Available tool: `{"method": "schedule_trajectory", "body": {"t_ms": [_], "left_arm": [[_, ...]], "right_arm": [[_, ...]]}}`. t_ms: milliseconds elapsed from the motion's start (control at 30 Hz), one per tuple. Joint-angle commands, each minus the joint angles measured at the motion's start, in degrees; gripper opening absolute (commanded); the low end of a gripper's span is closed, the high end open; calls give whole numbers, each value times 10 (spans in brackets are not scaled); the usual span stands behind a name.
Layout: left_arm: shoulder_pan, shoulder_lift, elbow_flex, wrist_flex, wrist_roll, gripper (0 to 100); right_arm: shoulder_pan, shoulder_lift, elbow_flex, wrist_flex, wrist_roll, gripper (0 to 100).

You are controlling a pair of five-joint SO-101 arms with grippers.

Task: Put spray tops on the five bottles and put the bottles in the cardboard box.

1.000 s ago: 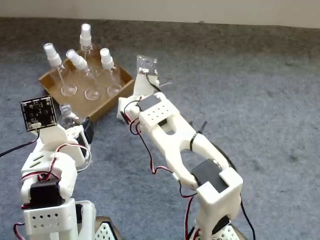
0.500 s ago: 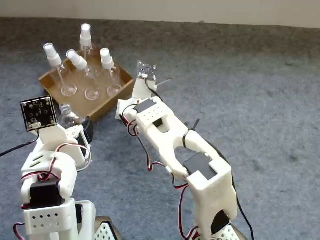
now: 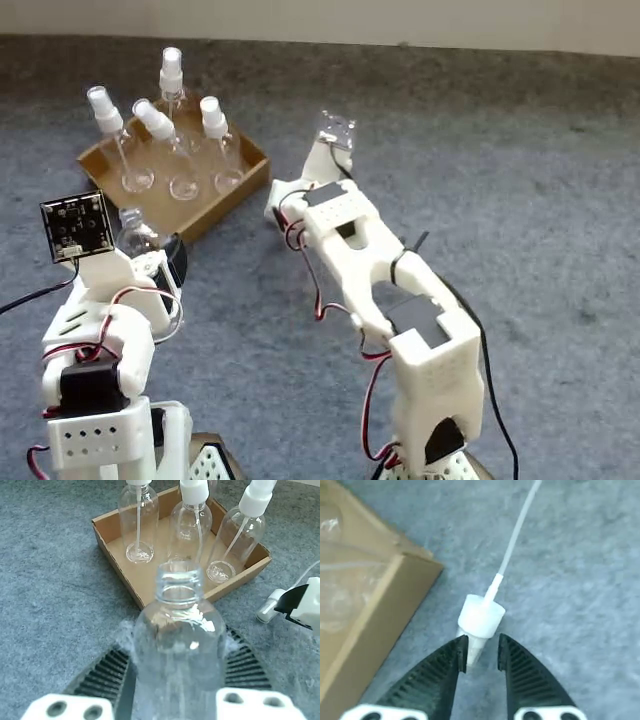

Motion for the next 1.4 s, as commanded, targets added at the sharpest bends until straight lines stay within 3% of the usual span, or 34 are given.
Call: {"method": "schedule_trajectory", "body": {"t_ms": [0,200,400,600,667,1100,1367], "left_arm": [[-5,-7,-3,-13,6,27],[-5,-7,-3,-13,5,27],[-5,-7,-3,-13,4,27],[-5,-7,-3,-13,4,27],[-5,-7,-3,-13,4,27],[-4,-7,-2,-13,4,27],[-2,-7,5,-14,4,27]], "right_arm": [[30,-5,-17,-5,-1,88],[30,-9,-34,98,2,89],[33,-56,-100,105,24,93],[23,-48,-109,104,25,265],[21,-36,-112,93,26,302],[17,38,-118,-63,27,303],[16,86,-118,-74,27,286]]}}
